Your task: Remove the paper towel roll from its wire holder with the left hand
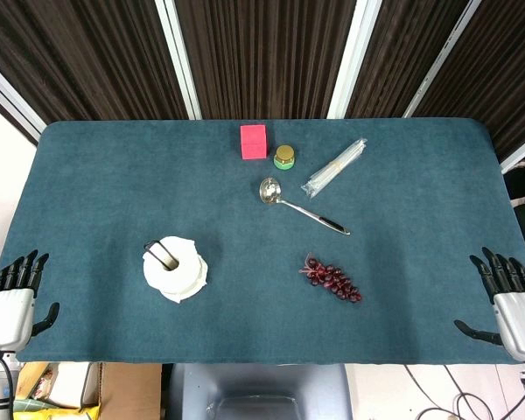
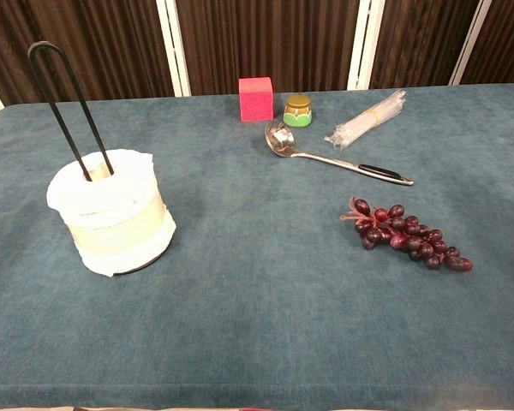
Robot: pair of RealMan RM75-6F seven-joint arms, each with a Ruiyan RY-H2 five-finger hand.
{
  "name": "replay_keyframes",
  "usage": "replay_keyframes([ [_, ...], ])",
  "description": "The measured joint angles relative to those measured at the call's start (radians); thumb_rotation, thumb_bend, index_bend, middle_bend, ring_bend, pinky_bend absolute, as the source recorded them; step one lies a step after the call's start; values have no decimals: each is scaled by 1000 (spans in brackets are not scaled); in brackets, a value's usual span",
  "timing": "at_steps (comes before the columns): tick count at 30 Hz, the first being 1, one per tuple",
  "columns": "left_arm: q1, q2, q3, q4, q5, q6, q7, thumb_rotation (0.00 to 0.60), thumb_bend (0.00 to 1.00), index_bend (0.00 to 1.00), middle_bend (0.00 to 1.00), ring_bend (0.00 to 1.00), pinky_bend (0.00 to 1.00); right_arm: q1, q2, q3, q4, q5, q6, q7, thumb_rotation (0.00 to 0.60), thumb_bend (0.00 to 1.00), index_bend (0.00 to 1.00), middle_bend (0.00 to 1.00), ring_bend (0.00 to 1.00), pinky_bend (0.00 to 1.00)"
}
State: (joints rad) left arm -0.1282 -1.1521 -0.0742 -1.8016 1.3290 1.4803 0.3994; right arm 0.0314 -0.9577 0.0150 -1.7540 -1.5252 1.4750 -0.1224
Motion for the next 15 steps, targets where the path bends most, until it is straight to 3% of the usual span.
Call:
replay_keyframes([
  [10, -7, -5, -1, 2, -10, -33, -52, 600, 362, 0, 0, 0, 105, -1, -1, -4, 0, -10, 1, 8, 600, 138, 0, 0, 0, 82],
  [15, -19, -19, -1, 3, -11, -88, -199, 600, 368, 0, 0, 0, 89, -5, -7, -6, 0, -13, 6, 4, 600, 138, 0, 0, 0, 82],
])
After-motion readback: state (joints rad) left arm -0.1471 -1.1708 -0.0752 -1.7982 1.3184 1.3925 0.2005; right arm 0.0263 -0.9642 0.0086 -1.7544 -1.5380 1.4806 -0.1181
